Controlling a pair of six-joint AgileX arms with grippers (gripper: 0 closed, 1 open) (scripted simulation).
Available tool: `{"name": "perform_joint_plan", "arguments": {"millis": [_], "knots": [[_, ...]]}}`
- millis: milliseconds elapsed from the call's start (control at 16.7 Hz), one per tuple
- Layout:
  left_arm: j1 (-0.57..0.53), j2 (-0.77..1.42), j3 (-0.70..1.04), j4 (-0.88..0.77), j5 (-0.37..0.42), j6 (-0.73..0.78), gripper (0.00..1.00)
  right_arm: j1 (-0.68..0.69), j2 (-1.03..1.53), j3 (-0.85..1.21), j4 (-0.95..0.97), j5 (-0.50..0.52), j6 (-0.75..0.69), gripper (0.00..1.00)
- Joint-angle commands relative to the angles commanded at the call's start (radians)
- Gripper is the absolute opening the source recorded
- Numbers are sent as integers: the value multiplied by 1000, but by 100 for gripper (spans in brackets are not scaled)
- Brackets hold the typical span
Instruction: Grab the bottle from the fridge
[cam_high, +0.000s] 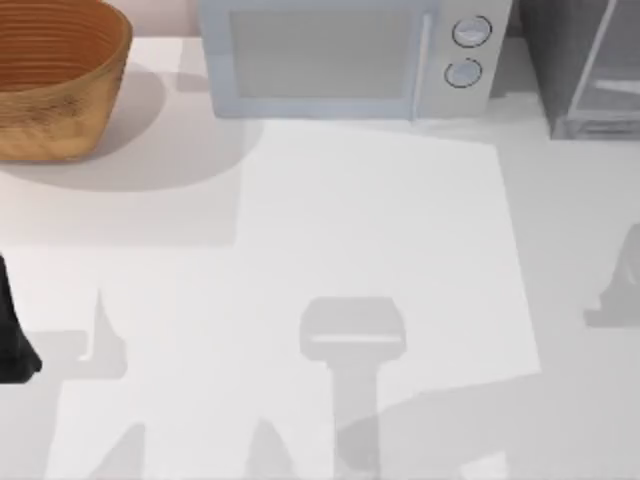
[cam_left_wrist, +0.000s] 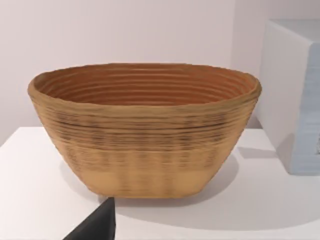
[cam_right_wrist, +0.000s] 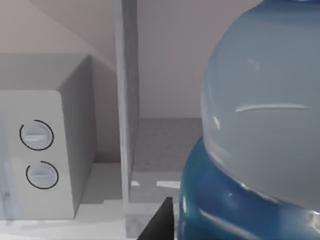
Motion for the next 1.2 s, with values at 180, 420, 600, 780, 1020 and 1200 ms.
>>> {"name": "perform_joint_plan", "arguments": {"millis": [180, 420, 600, 780, 1020, 1200], "knots": [[0, 0, 0, 0, 0, 0, 100, 34, -240, -94, -149, 28, -1, 0], [0, 0, 0, 0, 0, 0, 100, 65, -419, -163, -265, 52, -4, 0], [0, 0, 0, 0, 0, 0, 100, 69, -444, -172, -281, 56, -5, 0], [0, 0, 0, 0, 0, 0, 100, 66, -440, -170, -279, 54, -3, 0], [0, 0, 0, 0, 0, 0, 100, 94, -382, -129, -247, 76, -2, 0], [0, 0, 0, 0, 0, 0, 100, 159, -238, -36, -174, 133, 4, 0]]}}
